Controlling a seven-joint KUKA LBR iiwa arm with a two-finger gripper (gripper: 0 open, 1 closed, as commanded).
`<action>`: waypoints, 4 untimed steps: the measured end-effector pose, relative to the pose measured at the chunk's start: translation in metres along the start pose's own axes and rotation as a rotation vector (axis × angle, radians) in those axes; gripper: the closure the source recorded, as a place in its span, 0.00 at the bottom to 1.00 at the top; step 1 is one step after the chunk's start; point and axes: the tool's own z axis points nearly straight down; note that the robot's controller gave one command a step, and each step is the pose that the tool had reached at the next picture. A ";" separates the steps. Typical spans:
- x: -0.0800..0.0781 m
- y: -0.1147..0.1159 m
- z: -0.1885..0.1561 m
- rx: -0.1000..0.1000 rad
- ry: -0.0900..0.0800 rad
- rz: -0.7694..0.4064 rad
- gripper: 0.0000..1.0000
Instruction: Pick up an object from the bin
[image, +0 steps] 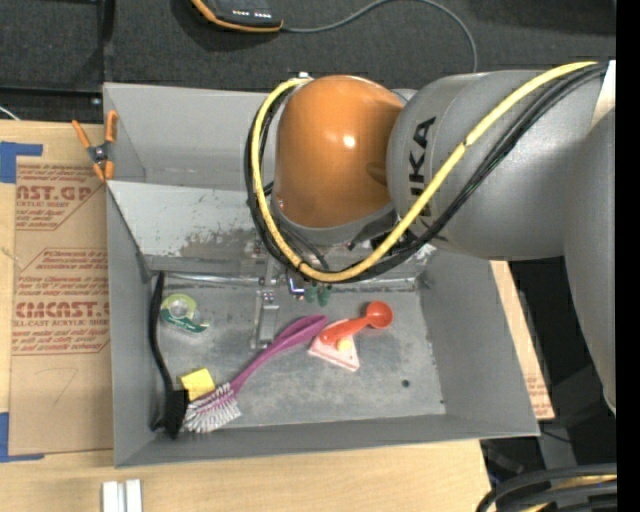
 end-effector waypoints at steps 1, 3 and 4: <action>-0.002 -0.001 -0.005 -0.001 -0.008 0.002 0.00; 0.001 0.008 0.089 0.001 -0.013 -0.571 0.00; 0.059 0.018 0.110 -0.001 -0.003 -0.661 0.00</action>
Offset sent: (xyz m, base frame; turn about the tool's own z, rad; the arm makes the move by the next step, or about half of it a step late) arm -0.0153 0.0044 -0.1646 -0.4230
